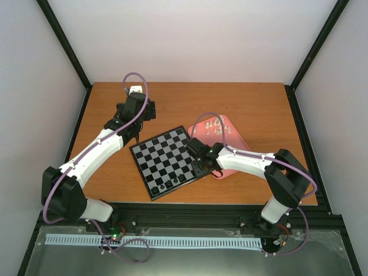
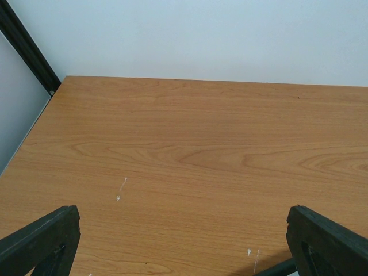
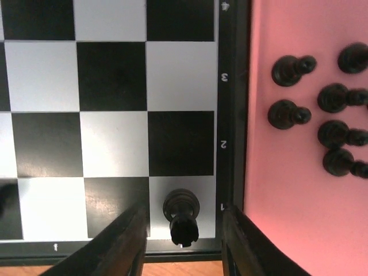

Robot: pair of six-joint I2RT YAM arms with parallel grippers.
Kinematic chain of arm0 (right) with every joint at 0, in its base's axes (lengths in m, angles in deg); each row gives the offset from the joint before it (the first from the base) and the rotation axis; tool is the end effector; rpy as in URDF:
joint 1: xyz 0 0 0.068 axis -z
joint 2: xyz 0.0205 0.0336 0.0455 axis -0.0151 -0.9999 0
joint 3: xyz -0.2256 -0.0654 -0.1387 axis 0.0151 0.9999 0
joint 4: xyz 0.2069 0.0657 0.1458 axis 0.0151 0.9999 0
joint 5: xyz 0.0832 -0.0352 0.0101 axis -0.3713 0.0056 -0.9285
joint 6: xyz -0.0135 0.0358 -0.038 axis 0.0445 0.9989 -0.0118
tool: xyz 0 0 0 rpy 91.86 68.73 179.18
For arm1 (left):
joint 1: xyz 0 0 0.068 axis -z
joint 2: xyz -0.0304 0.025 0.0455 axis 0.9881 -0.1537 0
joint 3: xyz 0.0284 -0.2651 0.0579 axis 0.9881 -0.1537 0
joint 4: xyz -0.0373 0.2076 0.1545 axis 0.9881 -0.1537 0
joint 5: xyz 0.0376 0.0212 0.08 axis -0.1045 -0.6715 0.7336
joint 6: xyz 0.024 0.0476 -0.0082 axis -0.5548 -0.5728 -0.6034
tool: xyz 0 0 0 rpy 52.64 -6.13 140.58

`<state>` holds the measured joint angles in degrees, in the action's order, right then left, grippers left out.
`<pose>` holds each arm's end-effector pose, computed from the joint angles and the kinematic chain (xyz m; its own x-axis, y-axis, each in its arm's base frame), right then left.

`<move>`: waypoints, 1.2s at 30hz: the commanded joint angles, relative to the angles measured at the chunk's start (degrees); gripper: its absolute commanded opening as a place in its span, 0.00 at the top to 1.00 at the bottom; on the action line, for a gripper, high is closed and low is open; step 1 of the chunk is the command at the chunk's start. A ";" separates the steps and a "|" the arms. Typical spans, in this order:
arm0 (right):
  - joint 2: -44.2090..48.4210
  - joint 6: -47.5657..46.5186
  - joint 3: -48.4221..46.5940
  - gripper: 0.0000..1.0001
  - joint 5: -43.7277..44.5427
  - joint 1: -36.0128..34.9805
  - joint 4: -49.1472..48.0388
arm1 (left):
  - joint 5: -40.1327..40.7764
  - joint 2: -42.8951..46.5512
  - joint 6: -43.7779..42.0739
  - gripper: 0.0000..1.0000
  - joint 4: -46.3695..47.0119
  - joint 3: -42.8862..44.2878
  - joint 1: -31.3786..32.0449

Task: Set up the chess pieces on the board
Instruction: Place the chess piece on the chessboard, then pick up the chess piece from the storage box.

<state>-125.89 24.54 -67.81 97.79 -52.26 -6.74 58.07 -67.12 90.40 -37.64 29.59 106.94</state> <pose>0.1940 0.2335 0.1747 -0.8467 -0.4174 -0.3300 -0.4333 0.9008 -0.0279 0.2905 -0.1202 0.3184 -0.4600 -0.0378 -0.8871 -0.1445 0.9890 0.0328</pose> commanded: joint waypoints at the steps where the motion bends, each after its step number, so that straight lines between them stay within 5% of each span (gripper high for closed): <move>1: 3.85 -0.30 0.76 0.58 -0.26 0.24 -0.78 | 0.74 -0.25 -0.81 0.00 0.84 2.45 0.50; 11: 11.07 0.79 0.70 0.53 5.30 0.56 2.62 | 0.87 -0.01 -0.85 0.00 0.76 2.37 0.50; 24: 16.65 1.51 13.92 0.51 8.01 19.96 1.49 | 0.18 0.23 -0.81 0.00 0.81 2.54 0.50; 36: 15.16 1.47 15.20 0.53 8.63 24.52 -2.15 | -0.22 -0.23 -0.85 0.00 1.10 2.54 0.50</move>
<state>-110.40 25.63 -53.08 105.40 -29.90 -6.65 57.86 -67.12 90.37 -37.64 29.59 106.94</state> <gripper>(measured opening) 0.482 0.998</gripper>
